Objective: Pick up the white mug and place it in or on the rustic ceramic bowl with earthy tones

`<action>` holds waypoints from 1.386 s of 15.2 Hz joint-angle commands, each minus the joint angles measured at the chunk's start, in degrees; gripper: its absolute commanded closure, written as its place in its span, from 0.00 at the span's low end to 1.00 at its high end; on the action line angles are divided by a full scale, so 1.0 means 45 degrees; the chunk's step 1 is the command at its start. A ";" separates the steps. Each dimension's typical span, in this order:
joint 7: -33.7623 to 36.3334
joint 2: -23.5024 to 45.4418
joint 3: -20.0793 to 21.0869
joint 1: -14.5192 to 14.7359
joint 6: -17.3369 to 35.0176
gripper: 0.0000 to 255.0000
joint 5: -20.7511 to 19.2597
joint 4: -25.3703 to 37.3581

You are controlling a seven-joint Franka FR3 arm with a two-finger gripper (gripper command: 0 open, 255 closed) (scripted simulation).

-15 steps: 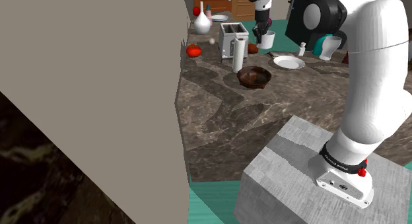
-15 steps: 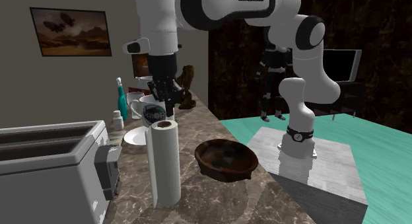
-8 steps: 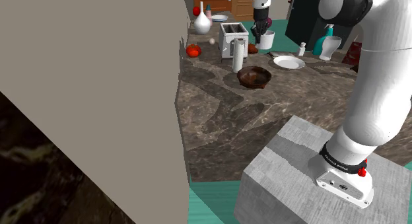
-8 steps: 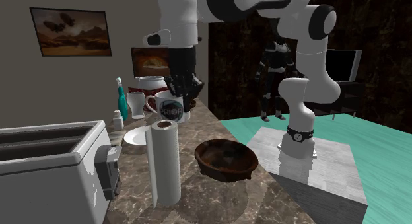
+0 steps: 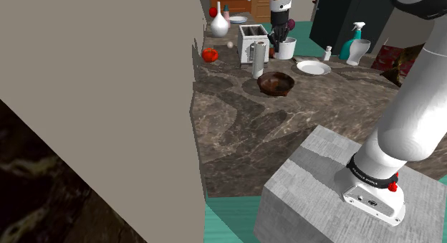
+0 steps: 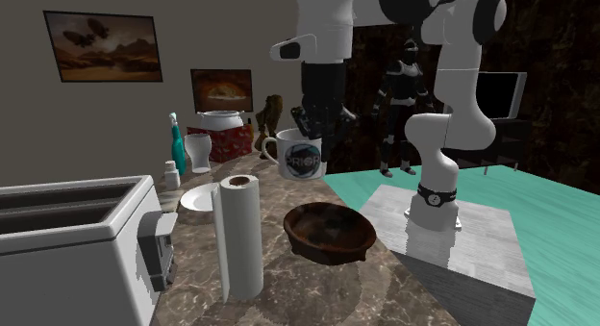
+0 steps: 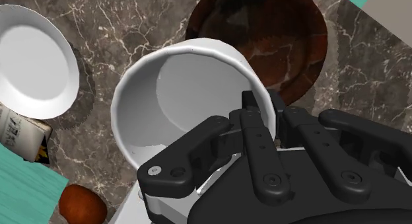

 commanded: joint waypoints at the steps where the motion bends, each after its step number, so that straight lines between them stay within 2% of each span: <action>1: 0.0604 -0.0733 0.0224 0.0311 0.0150 1.00 -0.0215 -0.0885; 17: 0.0876 -0.0490 0.0296 0.0358 0.2747 1.00 -0.0174 -0.3264; 21: 0.0876 -0.0490 0.0295 0.0358 0.2747 1.00 -0.0174 -0.3264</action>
